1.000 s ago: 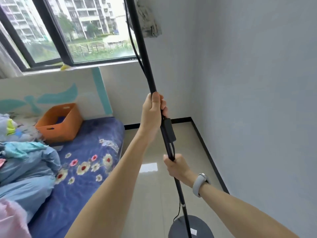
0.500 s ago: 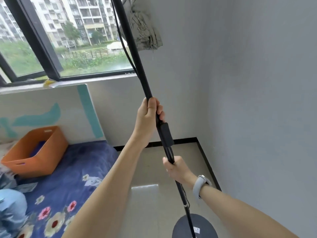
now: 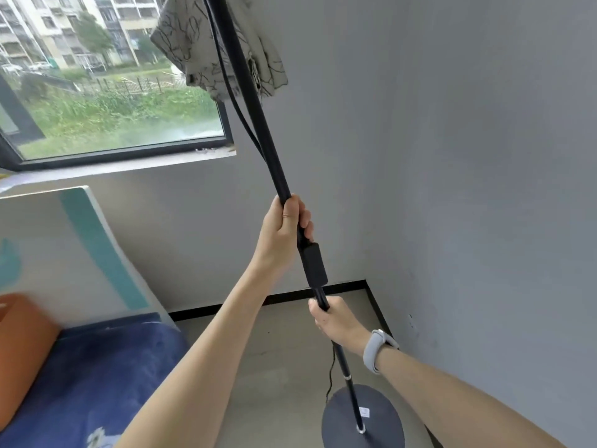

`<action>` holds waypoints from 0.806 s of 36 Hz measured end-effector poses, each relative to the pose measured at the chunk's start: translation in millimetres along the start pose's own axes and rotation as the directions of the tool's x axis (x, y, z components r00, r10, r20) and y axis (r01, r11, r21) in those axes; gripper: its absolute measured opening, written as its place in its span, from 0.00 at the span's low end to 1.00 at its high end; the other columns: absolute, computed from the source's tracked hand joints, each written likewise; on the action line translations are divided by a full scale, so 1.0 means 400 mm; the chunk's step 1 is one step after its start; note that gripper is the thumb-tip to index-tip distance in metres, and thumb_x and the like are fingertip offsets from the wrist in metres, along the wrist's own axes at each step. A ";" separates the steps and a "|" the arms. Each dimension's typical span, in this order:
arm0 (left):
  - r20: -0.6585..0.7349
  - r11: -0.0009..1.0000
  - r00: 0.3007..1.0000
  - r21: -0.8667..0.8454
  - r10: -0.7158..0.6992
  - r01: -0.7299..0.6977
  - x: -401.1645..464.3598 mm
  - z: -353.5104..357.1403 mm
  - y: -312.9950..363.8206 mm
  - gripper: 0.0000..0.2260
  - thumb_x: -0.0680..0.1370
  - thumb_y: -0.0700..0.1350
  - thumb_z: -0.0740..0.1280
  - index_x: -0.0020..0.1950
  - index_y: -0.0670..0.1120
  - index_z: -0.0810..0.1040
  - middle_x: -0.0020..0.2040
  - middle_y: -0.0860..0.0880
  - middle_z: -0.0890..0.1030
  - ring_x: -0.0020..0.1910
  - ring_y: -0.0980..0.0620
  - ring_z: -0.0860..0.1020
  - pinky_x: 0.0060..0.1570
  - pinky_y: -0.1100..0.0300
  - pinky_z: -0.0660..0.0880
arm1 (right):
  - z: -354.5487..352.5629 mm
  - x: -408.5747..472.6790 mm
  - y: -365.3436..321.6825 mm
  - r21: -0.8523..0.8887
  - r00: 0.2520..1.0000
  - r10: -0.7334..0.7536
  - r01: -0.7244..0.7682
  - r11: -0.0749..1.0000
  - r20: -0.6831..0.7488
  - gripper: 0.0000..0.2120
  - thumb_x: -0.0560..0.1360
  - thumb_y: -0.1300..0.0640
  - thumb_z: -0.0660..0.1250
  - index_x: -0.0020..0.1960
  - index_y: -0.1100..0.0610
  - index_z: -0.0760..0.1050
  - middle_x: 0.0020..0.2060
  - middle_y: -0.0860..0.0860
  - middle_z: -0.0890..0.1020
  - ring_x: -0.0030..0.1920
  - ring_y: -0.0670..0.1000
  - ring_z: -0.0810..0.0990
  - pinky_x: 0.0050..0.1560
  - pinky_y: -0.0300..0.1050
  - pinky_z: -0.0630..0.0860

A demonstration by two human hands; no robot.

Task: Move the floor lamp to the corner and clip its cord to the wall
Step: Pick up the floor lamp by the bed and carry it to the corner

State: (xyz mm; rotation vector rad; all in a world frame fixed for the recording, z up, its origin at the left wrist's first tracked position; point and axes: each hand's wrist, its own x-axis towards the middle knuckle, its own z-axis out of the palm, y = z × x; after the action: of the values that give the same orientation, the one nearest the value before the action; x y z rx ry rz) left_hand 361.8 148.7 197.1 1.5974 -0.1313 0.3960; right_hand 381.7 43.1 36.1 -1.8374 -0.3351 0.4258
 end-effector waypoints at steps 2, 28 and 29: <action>0.021 1.000 1.000 0.008 -0.012 0.012 0.062 0.017 -0.044 0.12 0.82 0.42 0.48 0.40 0.45 0.63 0.33 0.50 0.67 0.28 0.55 0.69 0.32 0.62 0.69 | -0.029 0.066 0.024 0.001 1.000 0.023 -0.023 1.000 -0.003 0.20 0.76 0.57 0.58 0.27 0.53 0.56 0.22 0.49 0.62 0.23 0.48 0.58 0.27 0.43 0.58; 0.193 0.959 0.978 0.281 -0.081 0.024 0.776 0.185 -0.625 0.11 0.81 0.38 0.52 0.42 0.47 0.69 0.35 0.52 0.75 0.35 0.56 0.74 0.39 0.67 0.72 | -0.321 0.904 0.321 -0.075 0.976 0.216 -0.218 0.973 -0.031 0.18 0.78 0.50 0.56 0.34 0.59 0.66 0.32 0.58 0.70 0.28 0.46 0.73 0.33 0.41 0.65; 0.200 0.958 0.975 0.284 -0.094 0.034 0.780 0.185 -0.634 0.10 0.80 0.38 0.52 0.43 0.46 0.69 0.35 0.52 0.76 0.36 0.57 0.75 0.40 0.68 0.72 | -0.323 0.910 0.326 -0.084 0.978 0.208 -0.210 0.974 -0.028 0.18 0.78 0.50 0.56 0.34 0.59 0.65 0.32 0.58 0.70 0.31 0.51 0.74 0.36 0.43 0.65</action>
State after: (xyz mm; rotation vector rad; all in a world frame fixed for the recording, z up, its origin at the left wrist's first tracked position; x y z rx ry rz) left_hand 746.5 143.1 59.4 1.9174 -0.1919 0.1974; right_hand 766.8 52.4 -97.4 -1.9686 -0.1481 0.5452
